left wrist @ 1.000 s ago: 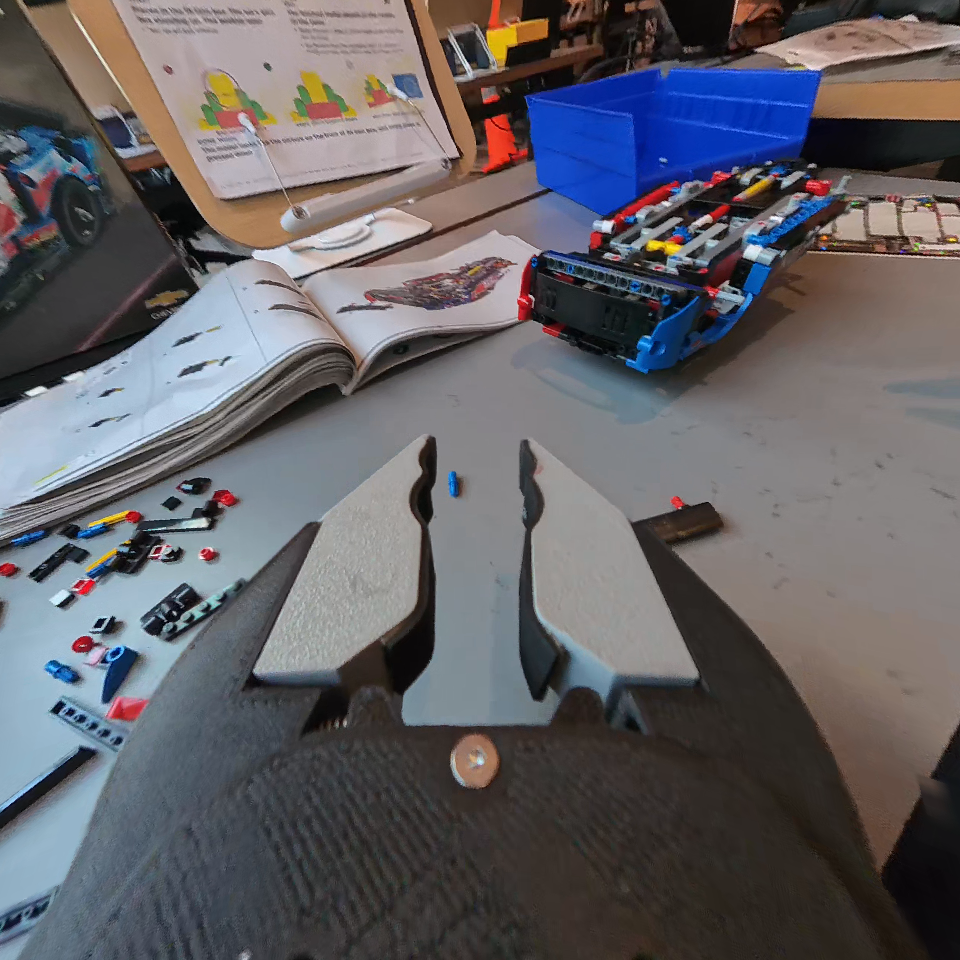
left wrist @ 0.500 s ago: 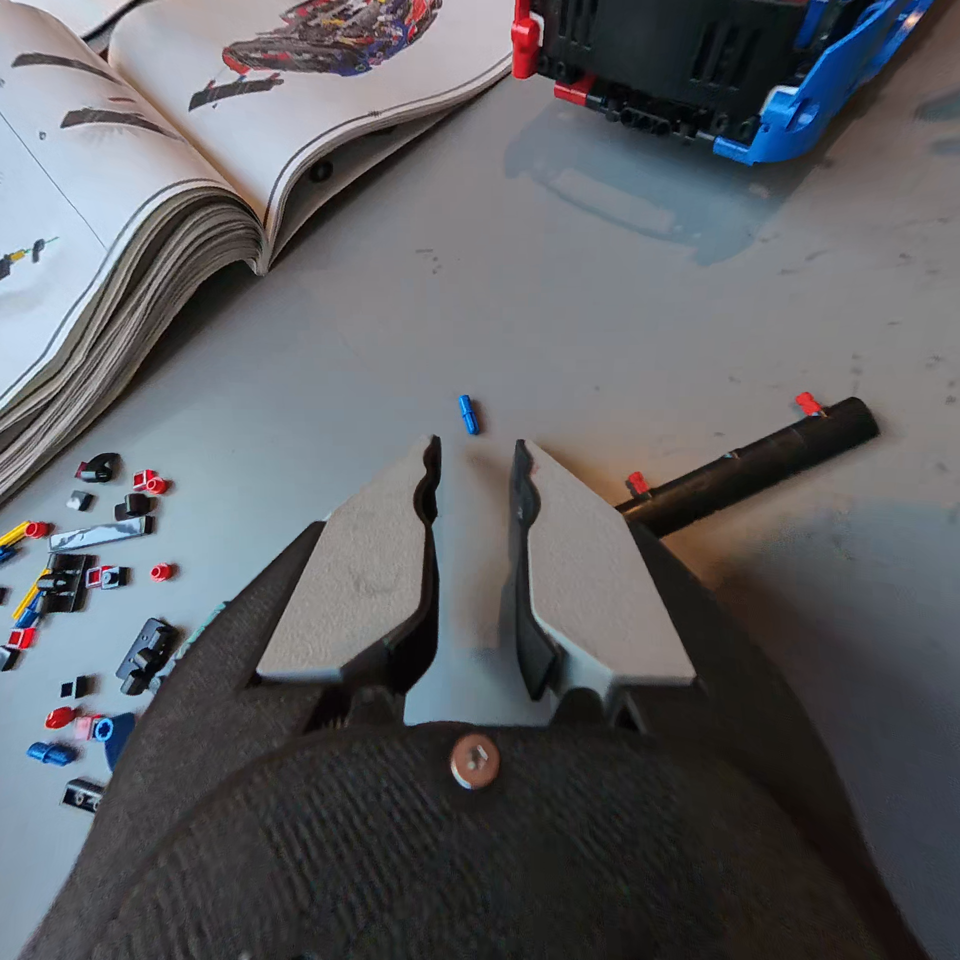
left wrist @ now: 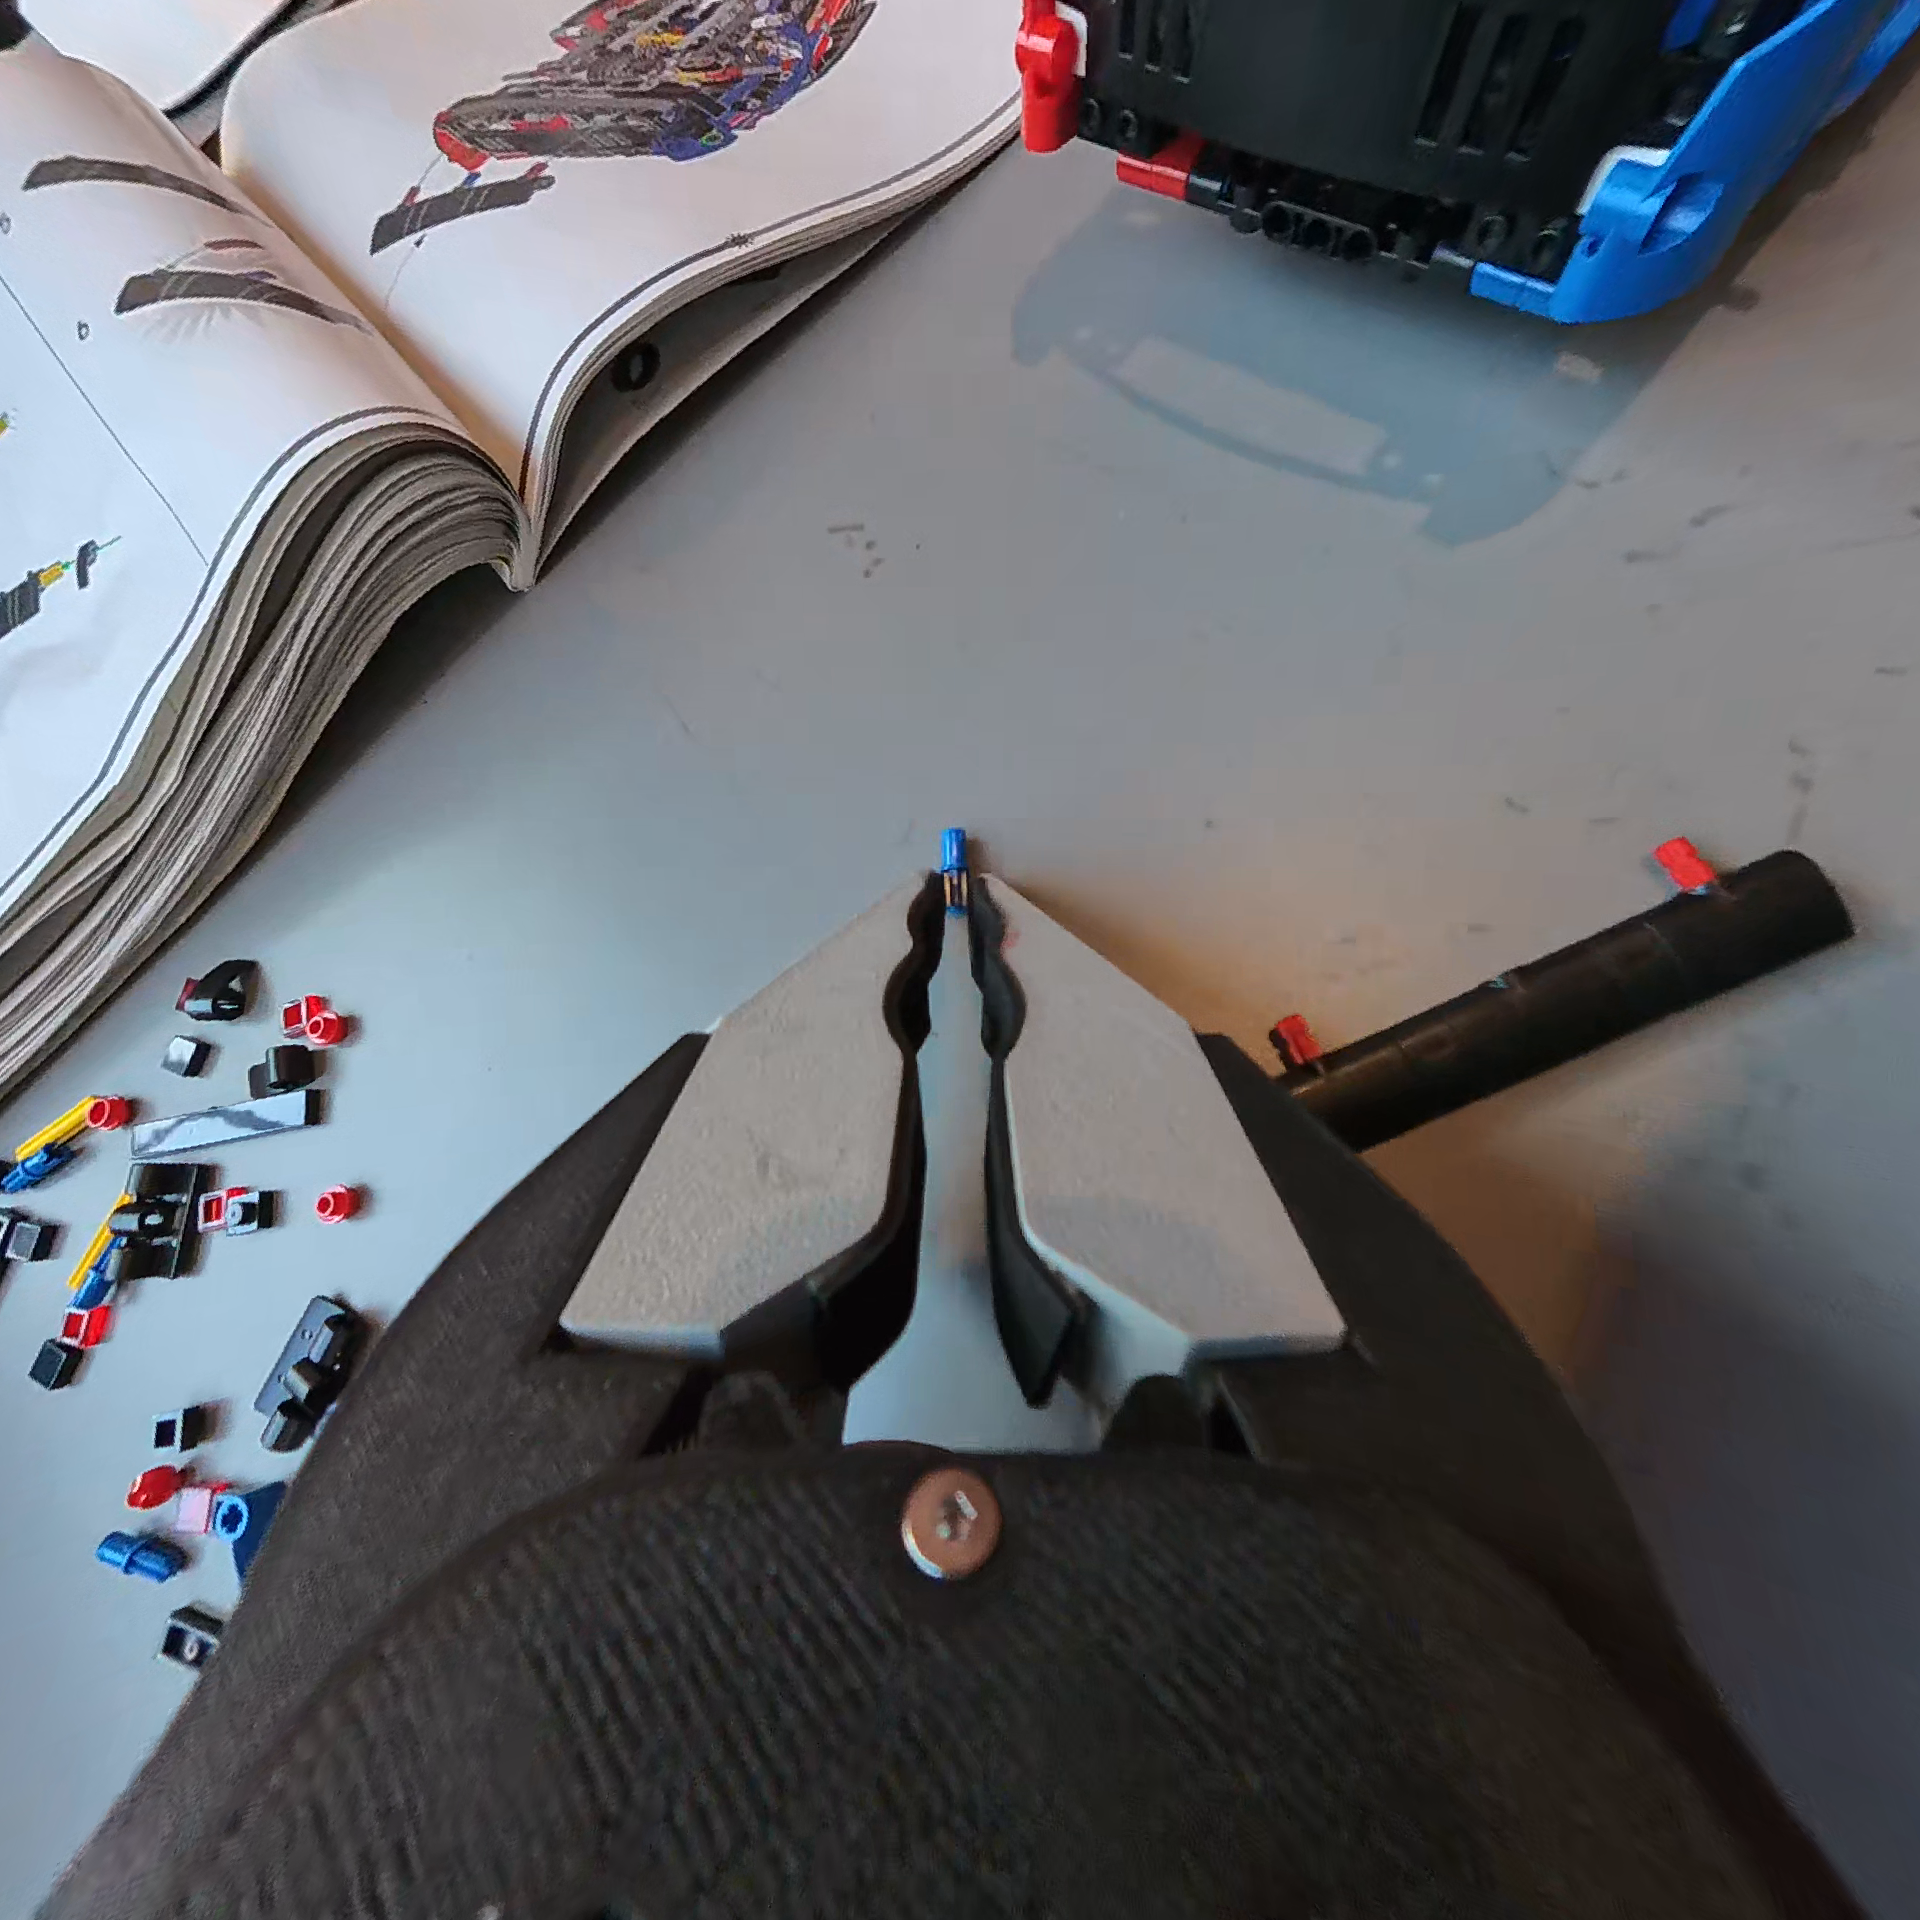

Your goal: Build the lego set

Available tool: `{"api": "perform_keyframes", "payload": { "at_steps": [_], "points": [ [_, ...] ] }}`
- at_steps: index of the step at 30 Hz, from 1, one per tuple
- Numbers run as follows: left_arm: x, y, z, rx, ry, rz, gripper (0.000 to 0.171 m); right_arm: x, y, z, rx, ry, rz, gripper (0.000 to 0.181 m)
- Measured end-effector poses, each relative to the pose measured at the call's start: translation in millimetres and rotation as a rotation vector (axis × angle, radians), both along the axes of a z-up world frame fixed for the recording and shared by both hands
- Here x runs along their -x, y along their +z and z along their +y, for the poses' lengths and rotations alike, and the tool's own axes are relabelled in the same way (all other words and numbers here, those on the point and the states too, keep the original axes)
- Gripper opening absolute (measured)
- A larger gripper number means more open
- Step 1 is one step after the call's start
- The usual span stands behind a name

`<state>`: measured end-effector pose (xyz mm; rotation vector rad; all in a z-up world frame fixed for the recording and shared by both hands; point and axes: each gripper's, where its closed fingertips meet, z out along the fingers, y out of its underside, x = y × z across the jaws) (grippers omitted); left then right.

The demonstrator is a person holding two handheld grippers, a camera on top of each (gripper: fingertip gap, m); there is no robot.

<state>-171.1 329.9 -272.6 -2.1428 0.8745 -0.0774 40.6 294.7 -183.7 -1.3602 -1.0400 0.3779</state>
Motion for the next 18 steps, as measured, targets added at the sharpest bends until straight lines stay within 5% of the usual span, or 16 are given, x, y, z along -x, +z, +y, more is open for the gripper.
{"api": "perform_keyframes", "payload": {
  "at_steps": [6,11,18],
  "points": [
    [-4,6,-4,-0.087,-0.038,0.060,0.002,7,-3,-4,0.015,0.039,-0.013,0.014],
    [-22,38,-15,-0.297,-0.107,-0.011,0.001,21,-5,-8,0.039,0.075,-0.016,0.012],
    [-86,69,-70,-0.396,-0.453,-0.229,0.001,85,-8,-40,0.240,0.354,0.015,0.002]
  ]
}}
